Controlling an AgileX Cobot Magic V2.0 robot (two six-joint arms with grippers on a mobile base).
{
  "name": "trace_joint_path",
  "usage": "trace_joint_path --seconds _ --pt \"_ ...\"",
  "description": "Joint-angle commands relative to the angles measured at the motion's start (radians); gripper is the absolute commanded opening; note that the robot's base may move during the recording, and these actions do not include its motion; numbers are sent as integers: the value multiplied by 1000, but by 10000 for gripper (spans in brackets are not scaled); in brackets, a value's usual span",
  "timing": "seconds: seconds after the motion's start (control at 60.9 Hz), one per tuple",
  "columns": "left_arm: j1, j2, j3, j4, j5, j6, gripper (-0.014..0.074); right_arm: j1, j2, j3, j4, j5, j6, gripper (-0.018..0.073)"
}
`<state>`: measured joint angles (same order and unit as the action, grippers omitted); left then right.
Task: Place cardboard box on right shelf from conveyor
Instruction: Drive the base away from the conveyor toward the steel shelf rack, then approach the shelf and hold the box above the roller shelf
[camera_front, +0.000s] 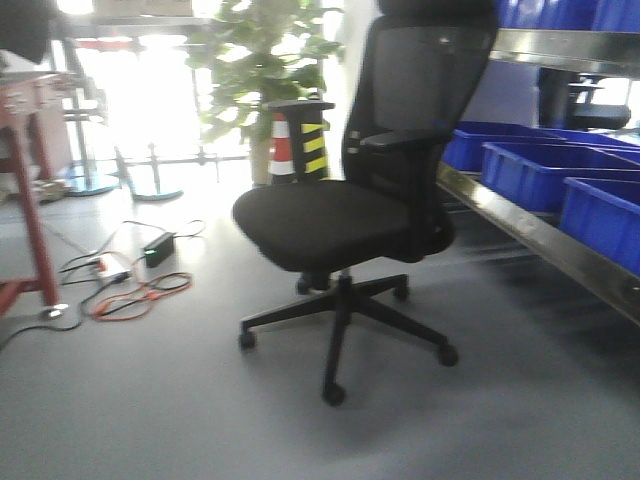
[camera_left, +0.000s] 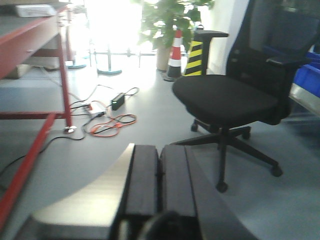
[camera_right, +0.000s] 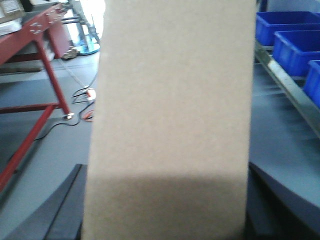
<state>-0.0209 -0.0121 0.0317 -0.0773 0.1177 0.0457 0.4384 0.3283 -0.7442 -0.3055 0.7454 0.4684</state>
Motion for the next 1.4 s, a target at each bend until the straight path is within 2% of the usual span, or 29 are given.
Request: trace_joint_path --seconds 0.0,1.379 --pt "-1 -16 8 -6 -85 0 -116 -4 12 -26 -30 -92 -11 163" --pt "0 -16 8 -6 -85 0 -116 -4 12 -26 -30 -92 -11 163"
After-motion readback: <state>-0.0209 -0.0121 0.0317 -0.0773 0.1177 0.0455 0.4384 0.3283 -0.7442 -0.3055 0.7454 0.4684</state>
